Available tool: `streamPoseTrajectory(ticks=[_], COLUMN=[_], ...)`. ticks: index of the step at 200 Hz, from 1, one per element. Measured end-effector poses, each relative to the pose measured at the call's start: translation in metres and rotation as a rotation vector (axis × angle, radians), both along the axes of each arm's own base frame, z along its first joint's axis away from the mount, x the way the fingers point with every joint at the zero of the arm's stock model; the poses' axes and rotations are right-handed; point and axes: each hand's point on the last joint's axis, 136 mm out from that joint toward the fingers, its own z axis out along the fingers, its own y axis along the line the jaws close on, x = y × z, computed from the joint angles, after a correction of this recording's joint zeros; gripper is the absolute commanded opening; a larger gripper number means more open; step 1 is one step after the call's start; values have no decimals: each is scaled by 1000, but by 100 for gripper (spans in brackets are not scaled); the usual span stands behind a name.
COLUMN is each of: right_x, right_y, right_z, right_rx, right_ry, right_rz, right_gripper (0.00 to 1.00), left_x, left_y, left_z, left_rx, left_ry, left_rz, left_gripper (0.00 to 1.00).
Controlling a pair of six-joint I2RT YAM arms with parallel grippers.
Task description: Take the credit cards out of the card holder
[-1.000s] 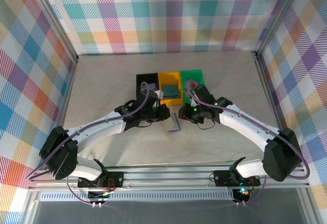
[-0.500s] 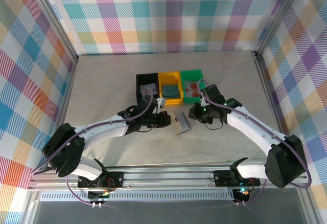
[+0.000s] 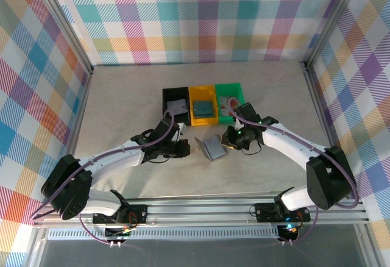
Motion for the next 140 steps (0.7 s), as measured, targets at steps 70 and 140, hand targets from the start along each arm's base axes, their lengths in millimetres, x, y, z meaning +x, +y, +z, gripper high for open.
streamPoseTrajectory(ticks=[70,140], right_x=[4,1], right_y=[6,36], right_z=[-22,-22], right_rx=[-10,60], right_ry=[35,8], right_rz=[22,112], right_gripper=[31,26], left_x=[0,21], left_y=[59,60], left_z=[-37,-45], left_rx=[280,381], left_ry=[75,66], left_rz=[138,147], left_gripper=[0,0])
